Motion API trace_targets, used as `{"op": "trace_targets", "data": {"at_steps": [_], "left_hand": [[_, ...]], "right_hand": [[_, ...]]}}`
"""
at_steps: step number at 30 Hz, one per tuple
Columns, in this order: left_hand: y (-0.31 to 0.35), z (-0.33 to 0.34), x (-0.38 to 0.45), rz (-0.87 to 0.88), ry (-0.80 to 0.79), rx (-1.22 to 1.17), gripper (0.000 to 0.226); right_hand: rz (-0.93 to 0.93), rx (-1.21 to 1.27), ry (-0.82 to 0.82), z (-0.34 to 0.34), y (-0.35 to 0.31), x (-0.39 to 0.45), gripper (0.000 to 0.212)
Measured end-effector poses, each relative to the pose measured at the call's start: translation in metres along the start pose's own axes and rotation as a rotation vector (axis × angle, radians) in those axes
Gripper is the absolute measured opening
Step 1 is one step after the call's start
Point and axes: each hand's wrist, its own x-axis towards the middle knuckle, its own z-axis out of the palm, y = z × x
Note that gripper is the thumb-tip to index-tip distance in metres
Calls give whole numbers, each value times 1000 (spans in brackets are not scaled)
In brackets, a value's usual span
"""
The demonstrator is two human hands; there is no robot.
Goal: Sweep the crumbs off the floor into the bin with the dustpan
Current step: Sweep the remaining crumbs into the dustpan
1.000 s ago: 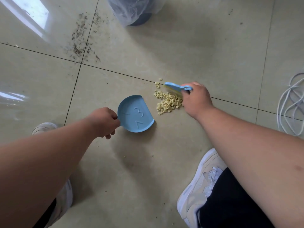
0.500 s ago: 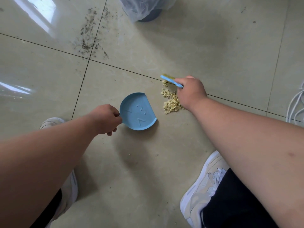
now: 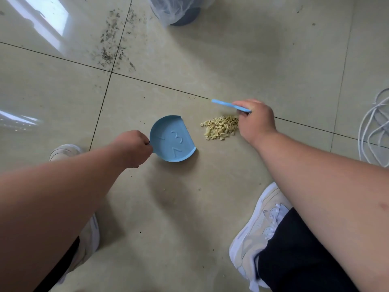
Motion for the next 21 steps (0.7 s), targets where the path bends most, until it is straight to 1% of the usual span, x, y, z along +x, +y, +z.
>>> {"op": "trace_targets", "data": {"at_steps": [2, 5, 7, 9, 11, 14, 19, 21], "left_hand": [[6, 0, -1, -2, 0, 15, 31], [19, -1, -4, -13, 7, 30, 31], [32, -3, -7, -12, 10, 46, 30], [46, -4, -9, -2, -24, 91, 28], [56, -4, -11, -1, -47, 130, 28], [66, -2, -13, 4, -39, 133, 29], [74, 2, -12, -4, -24, 103, 26], [75, 1, -13, -9, -23, 129, 27]], "right_hand": [[102, 1, 88, -5, 8, 0, 35], [210, -94, 142, -14, 27, -3, 35], [278, -165, 125, -19, 41, -10, 35], [309, -228, 73, -19, 51, -18, 32], [296, -255, 12, -15, 54, -25, 27], [207, -239, -65, -4, 48, -34, 26], [96, -193, -147, 20, 18, -45, 21], [65, -182, -208, 31, 3, -49, 21]]}}
